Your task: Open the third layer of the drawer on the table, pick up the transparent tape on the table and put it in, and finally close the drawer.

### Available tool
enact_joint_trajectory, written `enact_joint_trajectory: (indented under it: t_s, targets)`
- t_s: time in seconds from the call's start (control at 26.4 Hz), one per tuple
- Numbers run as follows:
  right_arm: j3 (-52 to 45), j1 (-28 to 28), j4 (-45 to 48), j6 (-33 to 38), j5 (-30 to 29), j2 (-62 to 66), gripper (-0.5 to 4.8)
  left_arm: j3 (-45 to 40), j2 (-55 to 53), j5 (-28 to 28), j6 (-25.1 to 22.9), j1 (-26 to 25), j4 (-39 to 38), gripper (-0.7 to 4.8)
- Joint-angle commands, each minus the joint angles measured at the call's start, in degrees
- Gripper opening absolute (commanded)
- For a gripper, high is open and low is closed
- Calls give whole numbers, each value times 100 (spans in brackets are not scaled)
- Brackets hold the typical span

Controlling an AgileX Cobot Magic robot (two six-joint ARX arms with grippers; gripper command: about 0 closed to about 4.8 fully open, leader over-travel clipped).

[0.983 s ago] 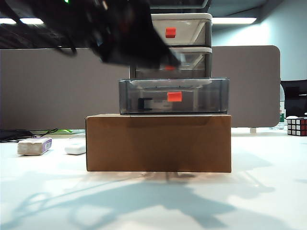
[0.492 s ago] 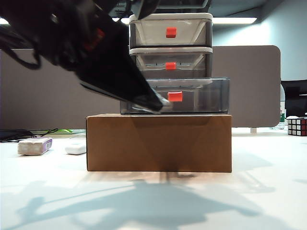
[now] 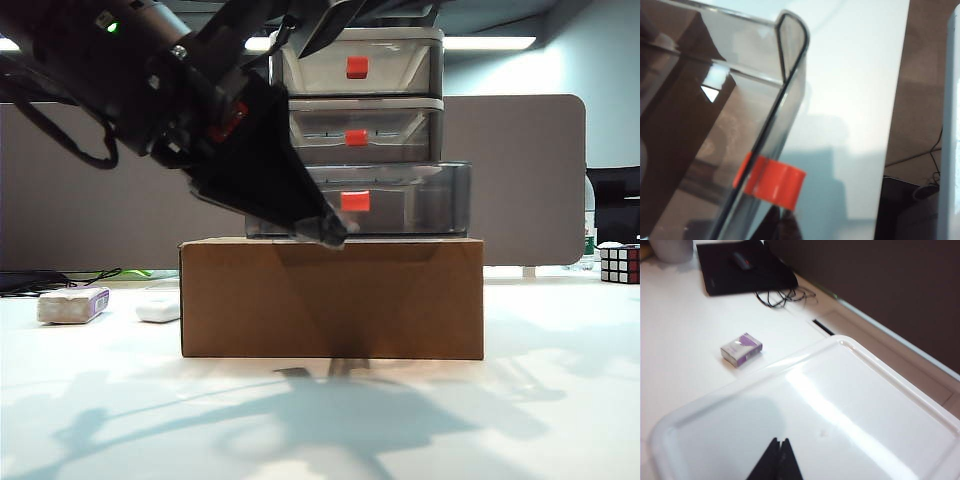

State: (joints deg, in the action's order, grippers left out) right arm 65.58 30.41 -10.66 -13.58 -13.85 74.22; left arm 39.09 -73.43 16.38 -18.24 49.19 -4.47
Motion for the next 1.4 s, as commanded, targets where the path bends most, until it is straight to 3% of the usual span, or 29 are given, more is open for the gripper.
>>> enact_joint_trajectory:
  t_s: [0.04,0.23,0.34,0.49,0.68,0.95,1.06,1.21,1.29,1.4]
  targets:
    - [262,0,-527,-15,160,175,-5,7,2,-352,-22,-4,299,-6]
    - [275,0,-822,-17,372,190,-5,7,-59,-673,-44,-22,673,-6]
    - [275,0,-1008,-37,387,184,-5,7,-293,-1014,-44,-22,1213,-6]
    - [275,0,-1073,-39,389,184,-5,7,-608,-1073,-66,-15,1867,-6]
    - [275,0,-1117,-92,387,184,-5,7,-977,-1784,-63,-4,2743,-6]
    - [275,0,-1174,-151,391,184,-5,7,-984,-2306,-66,-4,2756,-6]
    - [275,0,-1158,-201,387,166,-5,7,-916,-2055,-26,24,2522,-6]
    - [273,2,-1152,-450,426,-125,-5,7,-374,-1657,-35,262,1491,-6]
    - [234,2,-1185,-450,645,-739,-5,4,586,-1657,-146,503,520,-6]
    - [28,2,-1353,-444,638,-1421,-5,-7,1469,-1657,-129,575,-195,-6]
